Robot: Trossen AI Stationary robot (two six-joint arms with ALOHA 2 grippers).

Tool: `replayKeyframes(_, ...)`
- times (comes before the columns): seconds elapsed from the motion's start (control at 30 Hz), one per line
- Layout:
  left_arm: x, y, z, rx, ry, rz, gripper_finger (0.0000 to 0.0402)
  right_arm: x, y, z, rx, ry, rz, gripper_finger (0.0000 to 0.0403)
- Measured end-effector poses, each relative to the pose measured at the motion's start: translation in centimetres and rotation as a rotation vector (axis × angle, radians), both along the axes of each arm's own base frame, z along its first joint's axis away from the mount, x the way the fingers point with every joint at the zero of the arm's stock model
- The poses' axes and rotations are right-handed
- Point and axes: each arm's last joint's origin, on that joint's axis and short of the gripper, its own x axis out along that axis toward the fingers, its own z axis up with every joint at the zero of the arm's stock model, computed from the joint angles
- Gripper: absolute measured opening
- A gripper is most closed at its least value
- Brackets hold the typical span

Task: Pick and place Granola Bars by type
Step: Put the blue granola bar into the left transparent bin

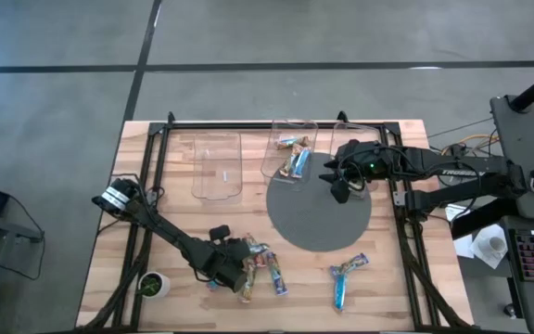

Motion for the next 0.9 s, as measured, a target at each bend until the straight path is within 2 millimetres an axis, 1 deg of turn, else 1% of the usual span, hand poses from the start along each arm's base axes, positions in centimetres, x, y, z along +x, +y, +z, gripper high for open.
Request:
replayKeyframes(0.27,0.0,0.1,0.1,-0.040,-0.007,0.050,0.0046,0.0,0.0,0.0,-0.005,0.002,0.004,0.0189)
replayKeyframes(0.4,0.0,0.1,1.1,-0.061,-0.022,0.085,0.0030,0.0,0.0,0.0,-0.005,0.002,0.004,0.0189)
replayKeyframes(0.57,-0.3,0.4,3.8,-0.064,-0.077,0.147,0.0030,0.0,0.0,0.0,-0.005,0.002,0.004,0.0189)
replayKeyframes(0.63,-0.8,0.9,5.2,-0.075,-0.109,0.204,0.0030,0.0,0.0,0.0,-0.005,0.002,0.004,0.0189)
replayKeyframes(0.73,-2.0,2.3,7.4,-0.079,-0.184,0.368,0.0030,0.0,0.0,0.0,-0.005,0.001,0.004,0.0189)
replayKeyframes(0.8,-3.1,3.7,9.0,-0.076,-0.236,0.507,0.0030,0.0,0.0,0.0,-0.006,0.001,0.004,0.0189)
replayKeyframes(0.9,-4.8,6.0,11.7,-0.108,-0.367,0.711,0.0030,0.0,0.0,0.0,-0.008,0.001,0.007,0.0189)
